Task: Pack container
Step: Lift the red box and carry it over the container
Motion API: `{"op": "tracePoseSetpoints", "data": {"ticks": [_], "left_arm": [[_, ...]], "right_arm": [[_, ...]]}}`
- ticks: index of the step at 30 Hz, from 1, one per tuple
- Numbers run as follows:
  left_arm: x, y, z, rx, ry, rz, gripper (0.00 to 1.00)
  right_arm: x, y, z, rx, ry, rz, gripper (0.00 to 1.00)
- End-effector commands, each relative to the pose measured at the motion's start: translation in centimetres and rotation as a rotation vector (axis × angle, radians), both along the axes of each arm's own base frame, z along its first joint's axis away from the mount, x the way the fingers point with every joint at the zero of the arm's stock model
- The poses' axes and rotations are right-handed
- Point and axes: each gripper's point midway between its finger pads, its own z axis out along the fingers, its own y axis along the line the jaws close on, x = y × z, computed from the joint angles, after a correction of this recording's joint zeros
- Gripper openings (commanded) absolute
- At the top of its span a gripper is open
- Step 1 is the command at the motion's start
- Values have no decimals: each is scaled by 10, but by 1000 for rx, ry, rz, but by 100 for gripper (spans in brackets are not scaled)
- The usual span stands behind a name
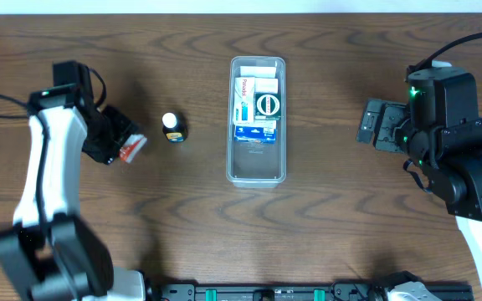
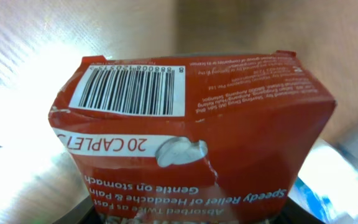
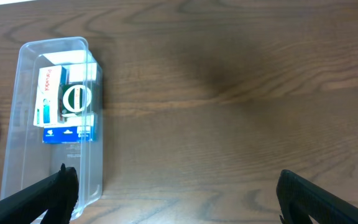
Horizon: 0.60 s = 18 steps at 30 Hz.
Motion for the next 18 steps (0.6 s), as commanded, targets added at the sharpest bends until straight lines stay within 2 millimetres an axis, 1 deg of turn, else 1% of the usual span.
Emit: {"op": "tracePoseSetpoints", "data": {"ticks": [1,4,5,8,10,12,14,15,18], "left_arm": [[-1,-28,51,68,-163,-228,54],[-12,-71,82,91,-280,-401,55],[-16,-88,91,95,-314,-457,60],[-27,-128,102,124,-374,-594,62],[-32,-151,102,155,-386,-670,65],[-34,-171,97,178,-385,-720,65],[-35,-195,90,179,-389,-789,66],[-35,-209,85,174,-389,-826,66],[-32,-237,65,166,-363,-888,66]], "right_arm": [[1,-7,0,-21,-3,-15,99],[1,-7,0,-21,-3,-15,99],[1,-7,0,-21,-3,-15,99],[1,-7,0,-21,-3,-15,99],[1,-7,0,-21,-3,-15,99],[1,-7,0,-21,-3,-15,99],[1,-7,0,-21,-3,-15,99],[1,-7,0,-21,-3,-15,99],[1,-7,0,-21,-3,-15,99]]}}
